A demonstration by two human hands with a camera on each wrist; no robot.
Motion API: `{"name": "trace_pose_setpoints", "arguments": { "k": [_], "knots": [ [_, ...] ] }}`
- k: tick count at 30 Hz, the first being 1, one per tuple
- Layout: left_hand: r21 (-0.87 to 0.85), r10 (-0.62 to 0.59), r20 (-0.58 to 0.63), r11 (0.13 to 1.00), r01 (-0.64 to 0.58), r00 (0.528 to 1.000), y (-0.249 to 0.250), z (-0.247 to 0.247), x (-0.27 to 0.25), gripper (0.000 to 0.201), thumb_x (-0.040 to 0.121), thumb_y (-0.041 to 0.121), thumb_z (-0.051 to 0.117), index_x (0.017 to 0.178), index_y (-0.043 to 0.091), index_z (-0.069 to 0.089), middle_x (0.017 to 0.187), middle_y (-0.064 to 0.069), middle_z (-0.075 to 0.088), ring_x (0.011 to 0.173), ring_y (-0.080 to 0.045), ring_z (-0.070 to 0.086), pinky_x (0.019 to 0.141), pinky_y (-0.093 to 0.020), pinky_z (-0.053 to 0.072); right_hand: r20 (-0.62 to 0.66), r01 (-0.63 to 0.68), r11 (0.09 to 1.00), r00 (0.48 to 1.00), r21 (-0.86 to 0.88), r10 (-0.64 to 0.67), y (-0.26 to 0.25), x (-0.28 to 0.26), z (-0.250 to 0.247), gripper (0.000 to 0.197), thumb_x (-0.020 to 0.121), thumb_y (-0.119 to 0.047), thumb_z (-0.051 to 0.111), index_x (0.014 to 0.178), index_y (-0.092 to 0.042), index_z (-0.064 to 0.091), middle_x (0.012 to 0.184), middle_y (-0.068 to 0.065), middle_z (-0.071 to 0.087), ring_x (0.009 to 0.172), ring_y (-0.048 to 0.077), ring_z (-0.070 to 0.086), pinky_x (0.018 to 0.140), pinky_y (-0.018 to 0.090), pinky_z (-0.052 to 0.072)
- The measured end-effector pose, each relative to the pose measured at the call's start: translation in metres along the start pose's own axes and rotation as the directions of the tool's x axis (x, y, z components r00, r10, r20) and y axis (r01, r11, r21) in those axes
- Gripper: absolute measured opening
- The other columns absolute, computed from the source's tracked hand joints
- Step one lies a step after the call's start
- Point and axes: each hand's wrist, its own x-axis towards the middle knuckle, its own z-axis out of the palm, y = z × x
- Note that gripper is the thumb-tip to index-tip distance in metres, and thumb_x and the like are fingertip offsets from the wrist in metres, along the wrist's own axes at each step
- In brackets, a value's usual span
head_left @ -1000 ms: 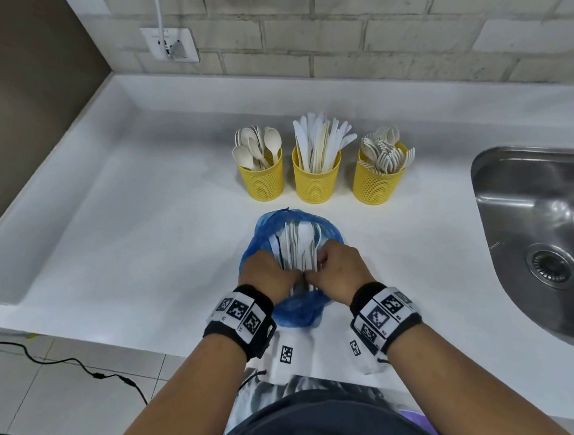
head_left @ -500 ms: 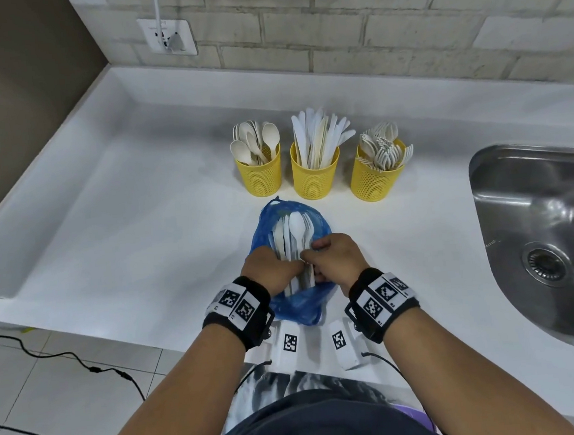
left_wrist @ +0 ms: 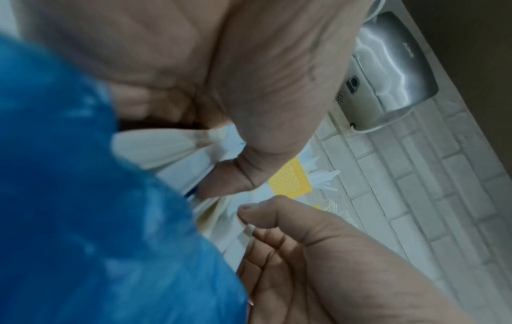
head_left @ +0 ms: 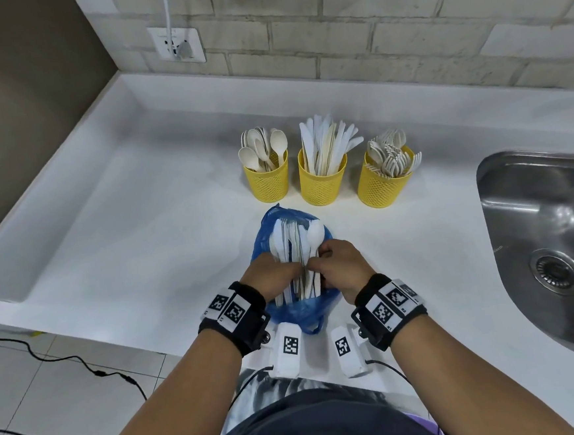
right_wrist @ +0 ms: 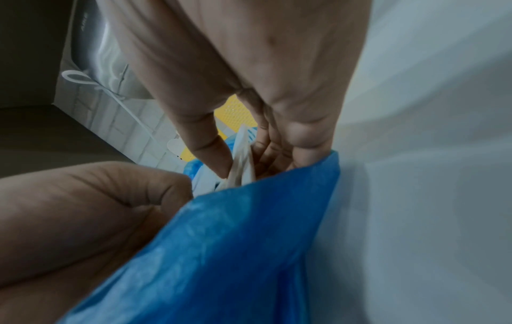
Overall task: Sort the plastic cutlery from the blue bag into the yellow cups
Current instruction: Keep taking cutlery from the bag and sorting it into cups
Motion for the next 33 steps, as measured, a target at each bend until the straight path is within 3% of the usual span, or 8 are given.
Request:
{"name": "trace_pose_setpoints", "arguments": {
  "k": [2, 6, 10, 17, 23, 27, 30, 33],
  "knots": [
    [-0.018, 0.001, 0.014, 1.0, -0.001, 1.0, -0.001, 0.0, 0.001, 0.021, 0.083, 0.017, 0.067, 0.102, 0.022, 0.074, 0.097, -0.002, 0.077, 0.093, -0.02, 0.071, 0.089, -0.038, 0.057, 0.003, 0.0, 1.0, 1.0, 0.007, 0.0, -0.001, -0.001, 0.001, 0.012, 0.06, -0.023, 0.067, 0.06, -0.019, 0.056, 0.058, 0.0, 0.051, 0.065, 0.023, 0.054, 0.063, 0.038, 0.044],
    [0.141, 0.056, 0.012, 0.988, -0.057, 0.998, -0.004, -0.002, 0.001, 0.006, 0.087, 0.019, 0.067, 0.092, 0.021, 0.068, 0.08, 0.006, 0.068, 0.076, -0.009, 0.063, 0.062, -0.021, 0.046, 0.003, -0.013, 1.0, 1.0, 0.025, 0.013, 0.0, -0.002, 0.002, 0.027, 0.065, -0.02, 0.068, 0.045, -0.023, 0.05, 0.052, -0.001, 0.044, 0.063, 0.023, 0.05, 0.062, 0.037, 0.04],
    [0.182, 0.099, -0.026, 0.979, -0.093, 0.995, -0.008, -0.002, 0.001, 0.011, 0.087, 0.016, 0.068, 0.079, 0.022, 0.064, 0.07, 0.008, 0.063, 0.065, -0.005, 0.058, 0.052, -0.017, 0.038, -0.017, -0.037, 0.997, 0.999, 0.061, 0.038, 0.001, -0.001, 0.004, 0.024, 0.066, -0.024, 0.069, 0.05, -0.021, 0.052, 0.057, 0.005, 0.044, 0.064, 0.024, 0.049, 0.064, 0.042, 0.045],
    [0.235, 0.103, -0.029, 0.968, -0.094, 0.994, -0.014, 0.001, 0.008, 0.008, 0.086, 0.017, 0.067, 0.094, 0.017, 0.068, 0.076, 0.007, 0.064, 0.07, -0.007, 0.06, 0.055, -0.018, 0.039, -0.013, 0.016, 1.0, 1.0, -0.013, -0.016, 0.002, 0.001, 0.007, 0.015, 0.066, -0.023, 0.062, 0.059, -0.015, 0.053, 0.058, 0.003, 0.047, 0.064, 0.025, 0.052, 0.074, 0.059, 0.057],
    [0.236, 0.121, -0.022, 0.965, -0.112, 0.992, -0.014, 0.005, 0.008, 0.021, 0.079, 0.018, 0.065, 0.099, 0.014, 0.07, 0.086, -0.001, 0.071, 0.078, -0.018, 0.067, 0.062, -0.025, 0.05, -0.051, 0.034, 0.998, 0.998, -0.045, -0.036, -0.005, -0.002, 0.01, 0.022, 0.066, -0.025, 0.061, 0.049, -0.02, 0.048, 0.049, -0.004, 0.041, 0.061, 0.026, 0.049, 0.072, 0.062, 0.056],
    [0.248, 0.157, -0.022, 0.958, -0.146, 0.987, -0.016, 0.011, 0.009, 0.015, 0.087, 0.011, 0.062, 0.098, 0.011, 0.071, 0.082, 0.0, 0.069, 0.075, -0.016, 0.066, 0.058, -0.021, 0.049, -0.09, 0.044, 0.996, 0.995, -0.082, -0.051, -0.011, -0.007, 0.011, 0.026, 0.065, -0.024, 0.058, 0.043, -0.021, 0.046, 0.04, -0.01, 0.04, 0.057, 0.027, 0.053, 0.068, 0.055, 0.058],
    [0.211, 0.177, -0.029, 0.963, -0.167, 0.984, -0.02, 0.011, 0.009, 0.015, 0.085, 0.006, 0.06, 0.097, 0.006, 0.069, 0.08, -0.003, 0.068, 0.073, -0.018, 0.064, 0.058, -0.024, 0.049, -0.108, 0.052, 0.994, 0.992, -0.096, -0.063, -0.011, -0.006, 0.01, 0.025, 0.069, -0.018, 0.062, 0.05, -0.019, 0.045, 0.049, -0.003, 0.046, 0.058, 0.028, 0.055, 0.066, 0.05, 0.058],
    [0.172, 0.17, 0.015, 0.97, -0.17, 0.985, -0.021, 0.01, 0.005, 0.029, 0.076, 0.015, 0.067, 0.105, 0.013, 0.067, 0.088, -0.002, 0.072, 0.079, -0.017, 0.068, 0.072, -0.03, 0.058, -0.116, 0.04, 0.998, 0.992, -0.045, -0.045, -0.007, -0.008, 0.01, 0.013, 0.067, -0.015, 0.065, 0.07, -0.003, 0.061, 0.067, 0.014, 0.066, 0.07, 0.036, 0.067, 0.069, 0.048, 0.059]
  ]
}}
